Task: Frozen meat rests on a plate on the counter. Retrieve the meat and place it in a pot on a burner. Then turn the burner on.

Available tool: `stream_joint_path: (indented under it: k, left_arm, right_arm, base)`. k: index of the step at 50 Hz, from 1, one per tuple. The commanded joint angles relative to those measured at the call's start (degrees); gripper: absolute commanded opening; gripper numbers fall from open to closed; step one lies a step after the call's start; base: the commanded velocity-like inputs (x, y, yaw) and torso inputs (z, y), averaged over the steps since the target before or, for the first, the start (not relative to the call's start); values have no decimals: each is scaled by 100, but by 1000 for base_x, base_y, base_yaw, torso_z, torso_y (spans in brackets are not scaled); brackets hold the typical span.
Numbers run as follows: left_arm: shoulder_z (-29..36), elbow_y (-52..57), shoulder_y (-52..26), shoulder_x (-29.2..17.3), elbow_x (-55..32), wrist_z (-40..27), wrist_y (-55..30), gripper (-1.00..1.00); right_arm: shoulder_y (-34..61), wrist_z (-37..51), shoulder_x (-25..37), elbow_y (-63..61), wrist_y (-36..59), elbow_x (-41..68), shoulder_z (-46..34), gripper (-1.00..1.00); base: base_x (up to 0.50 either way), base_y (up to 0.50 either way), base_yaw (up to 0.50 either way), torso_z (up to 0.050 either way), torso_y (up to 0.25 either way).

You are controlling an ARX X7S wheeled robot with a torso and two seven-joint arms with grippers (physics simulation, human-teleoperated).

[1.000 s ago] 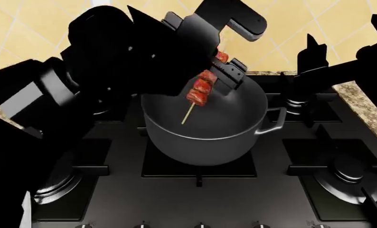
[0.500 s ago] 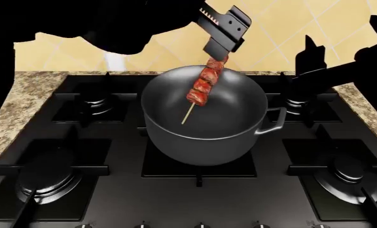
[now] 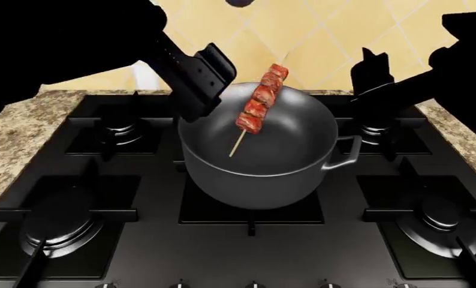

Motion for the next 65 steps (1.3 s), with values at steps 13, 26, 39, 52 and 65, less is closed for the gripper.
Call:
stream_joint_path:
  k: [13, 26, 39, 52, 65]
  left_arm:
    - [-378, 859, 442, -1015, -336, 77, 99, 100]
    - [-867, 1149, 605, -1588, 52, 695, -59, 100]
    - [-1077, 1350, 636, -2063, 219, 952, -162, 100]
    - [-1152, 1413, 762, -2187, 392, 1150, -108, 100]
    - [-1180, 1494, 1010, -2248, 704, 1384, -41, 100]
  right_arm:
    - [3269, 2024, -787, 1556, -781, 5031, -3234, 100]
    - [3747, 1947, -840, 933, -1442, 6447, -4287, 100]
    - [4045, 1356, -1011, 752, -1701, 6592, -5203, 100]
    - [3846, 827, -1222, 328, -2678, 6390, -5010, 100]
    - [3468, 848, -1233, -457, -3421, 6297, -5202, 100]
  base:
    - [0, 0, 0, 0, 0]
    - [0, 0, 0, 0, 0]
    - [0, 0, 0, 0, 0]
    - [0, 0, 0, 0, 0]
    - [0, 0, 0, 0, 0]
